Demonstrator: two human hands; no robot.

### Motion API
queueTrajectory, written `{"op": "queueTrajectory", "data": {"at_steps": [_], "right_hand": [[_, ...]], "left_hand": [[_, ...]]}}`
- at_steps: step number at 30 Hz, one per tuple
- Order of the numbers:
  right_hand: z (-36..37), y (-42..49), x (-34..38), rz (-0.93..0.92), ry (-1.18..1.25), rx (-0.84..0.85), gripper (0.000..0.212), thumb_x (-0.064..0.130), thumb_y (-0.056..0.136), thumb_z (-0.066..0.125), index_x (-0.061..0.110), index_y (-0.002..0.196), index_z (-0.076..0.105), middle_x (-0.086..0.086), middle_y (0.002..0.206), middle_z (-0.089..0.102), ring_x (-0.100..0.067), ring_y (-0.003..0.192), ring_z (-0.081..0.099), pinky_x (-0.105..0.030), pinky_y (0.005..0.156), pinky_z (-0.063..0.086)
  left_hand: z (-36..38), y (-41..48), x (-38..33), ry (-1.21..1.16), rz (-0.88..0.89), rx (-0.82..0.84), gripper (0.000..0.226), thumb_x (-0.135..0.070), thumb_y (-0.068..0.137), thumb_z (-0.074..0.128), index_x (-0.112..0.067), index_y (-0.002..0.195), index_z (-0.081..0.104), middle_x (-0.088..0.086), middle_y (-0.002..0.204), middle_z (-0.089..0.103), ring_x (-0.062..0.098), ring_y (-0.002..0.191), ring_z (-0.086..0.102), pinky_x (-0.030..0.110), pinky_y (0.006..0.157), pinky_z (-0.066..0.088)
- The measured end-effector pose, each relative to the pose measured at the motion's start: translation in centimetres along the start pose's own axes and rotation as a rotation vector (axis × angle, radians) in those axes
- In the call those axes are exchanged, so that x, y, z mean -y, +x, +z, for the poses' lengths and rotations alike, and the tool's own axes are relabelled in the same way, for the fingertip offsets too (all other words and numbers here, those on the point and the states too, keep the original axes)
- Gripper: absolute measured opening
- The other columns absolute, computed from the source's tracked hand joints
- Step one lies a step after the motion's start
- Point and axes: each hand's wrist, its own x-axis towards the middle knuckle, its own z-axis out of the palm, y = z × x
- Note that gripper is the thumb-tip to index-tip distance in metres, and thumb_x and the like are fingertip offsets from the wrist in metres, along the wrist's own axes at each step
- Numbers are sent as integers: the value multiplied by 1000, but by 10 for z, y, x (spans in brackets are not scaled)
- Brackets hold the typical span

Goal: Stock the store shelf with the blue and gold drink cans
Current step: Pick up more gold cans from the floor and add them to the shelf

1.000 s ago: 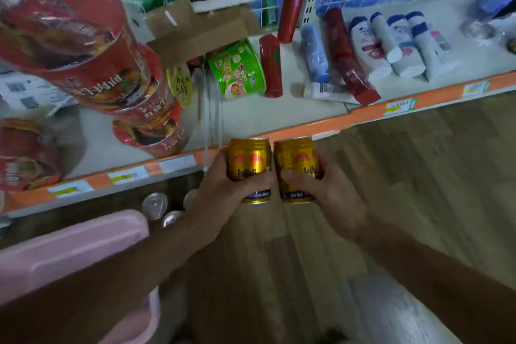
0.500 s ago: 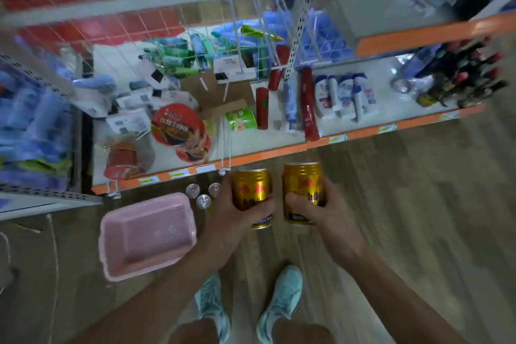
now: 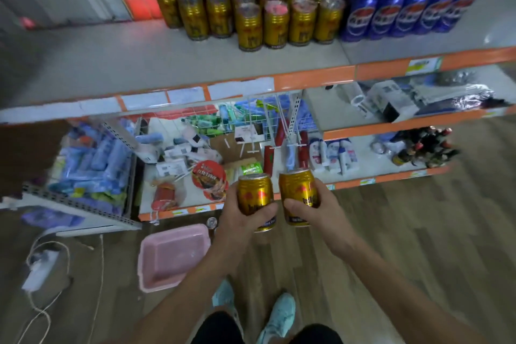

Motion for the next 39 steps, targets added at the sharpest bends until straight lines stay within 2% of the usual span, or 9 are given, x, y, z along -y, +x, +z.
{"op": "queueTrajectory", "data": {"at_steps": [5,8,10,17,22,28,32,37,39], "right_hand": [[6,11,36,-30,3,24,66,37,72,86,33,129,54,6,108,71,-9,95,70,-21,71,57],[17,25,58,-59,-29,19,69,45,71,86,40,131,51,10,111,68,-3,94,69,-18,70,56],[26,37,72,-79,-30,13,60,43,73,82,45,124,52,14,106,69,-1,93,69,-16,70,55],[66,86,115,-137,-36,-8,55,35,81,79,40,127,48,6,113,66,-7,96,69,-23,76,58],[93,115,140,-191,-44,-35,49,19,85,78,33,123,51,-1,108,66,-4,85,70,-19,67,56],[111,159,167,-214,-120,-50,58,23,80,83,30,127,49,1,106,64,-10,89,68,-26,71,58],[113,192,186,-242,-203,-57,63,20,78,84,24,128,46,7,104,62,6,81,64,-13,65,52],[105,236,200,-254,-275,-7,71,14,70,88,27,126,47,12,107,64,10,86,64,-11,71,51],[101,255,200,-267,-302,7,77,13,65,90,24,127,47,9,110,65,3,92,65,-21,79,53]], "left_hand": [[-10,2,-34,5,35,-39,84,-43,63,89,-35,136,49,0,122,67,17,107,69,44,90,60],[-22,20,-53,18,73,-33,81,-40,66,88,-33,136,48,-1,120,66,16,106,69,32,84,61],[-32,35,-69,37,105,-15,85,-39,68,91,-31,139,46,-1,121,65,16,108,67,28,81,60],[-72,90,-120,36,192,37,77,-31,73,89,-26,137,47,6,123,62,11,102,68,20,74,56],[-101,117,-147,14,238,66,64,-16,80,82,-25,134,48,3,115,65,2,88,69,15,67,54],[-125,147,-170,-18,243,35,76,-48,65,85,-33,131,51,-3,113,67,11,98,70,24,75,57],[-130,174,-181,-11,269,-11,71,-37,71,83,-28,133,50,2,116,64,16,102,67,23,74,57],[-130,218,-191,33,293,-64,71,-14,77,86,-25,136,47,-3,124,60,6,102,65,14,73,55],[-126,236,-194,73,297,-73,76,-15,75,87,-25,138,45,-4,125,60,3,103,63,15,78,55]]}}
